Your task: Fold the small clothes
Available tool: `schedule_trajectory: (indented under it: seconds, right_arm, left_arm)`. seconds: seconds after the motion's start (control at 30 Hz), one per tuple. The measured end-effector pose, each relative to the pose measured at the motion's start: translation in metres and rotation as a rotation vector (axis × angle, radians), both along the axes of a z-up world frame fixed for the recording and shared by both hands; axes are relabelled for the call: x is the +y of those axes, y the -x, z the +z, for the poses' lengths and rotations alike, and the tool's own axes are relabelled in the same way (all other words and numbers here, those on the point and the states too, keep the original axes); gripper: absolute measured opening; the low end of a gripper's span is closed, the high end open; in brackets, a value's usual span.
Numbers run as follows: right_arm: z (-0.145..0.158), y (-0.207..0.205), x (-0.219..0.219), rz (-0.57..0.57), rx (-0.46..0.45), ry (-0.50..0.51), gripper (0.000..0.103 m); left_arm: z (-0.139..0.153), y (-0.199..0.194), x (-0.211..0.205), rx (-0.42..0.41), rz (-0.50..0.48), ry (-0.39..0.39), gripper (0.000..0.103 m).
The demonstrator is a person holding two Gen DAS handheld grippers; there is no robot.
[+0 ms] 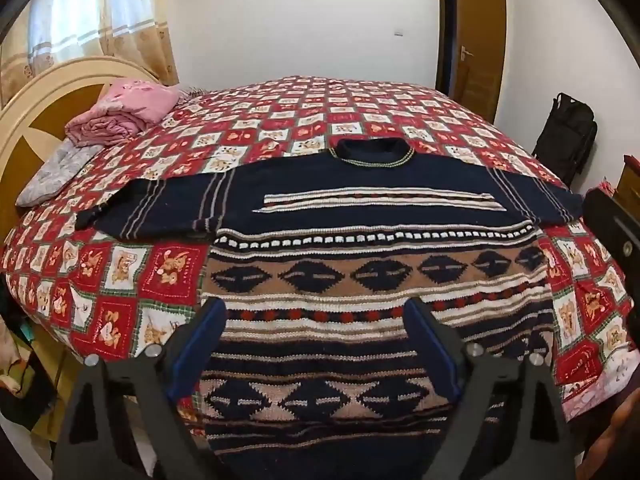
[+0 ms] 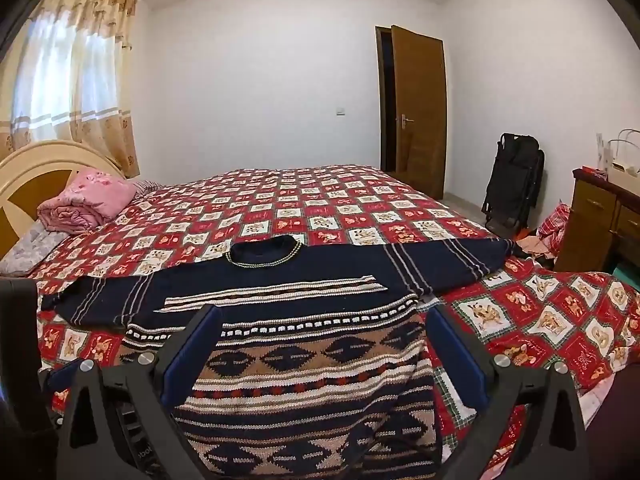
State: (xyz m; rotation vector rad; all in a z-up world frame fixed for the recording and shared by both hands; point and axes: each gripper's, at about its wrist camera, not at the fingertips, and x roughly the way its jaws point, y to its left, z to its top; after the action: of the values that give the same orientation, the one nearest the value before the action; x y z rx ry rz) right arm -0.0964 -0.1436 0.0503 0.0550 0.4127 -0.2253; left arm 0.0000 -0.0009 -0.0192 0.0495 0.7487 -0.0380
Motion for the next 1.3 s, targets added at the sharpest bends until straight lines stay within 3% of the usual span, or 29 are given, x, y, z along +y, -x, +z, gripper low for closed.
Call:
schedule_trajectory:
  seconds: [0.3, 0.57, 1.3]
  right_arm:
    - [0.001, 0.003, -0.001, -0.006, -0.007, -0.011, 0.102]
    - [0.006, 0.01, -0.005, -0.007, -0.048, -0.028, 0.102]
    - [0.005, 0.009, -0.006, -0.001, -0.04, -0.044, 0.102]
  left_arm:
    - [0.006, 0.0, 0.006, -0.019, 0.014, 0.009, 0.093]
    - [0.023, 0.011, 0.007, -0.117, 0.029, -0.007, 0.098]
    - [0.031, 0.013, 0.012, -0.149, 0.042, -0.01, 0.098]
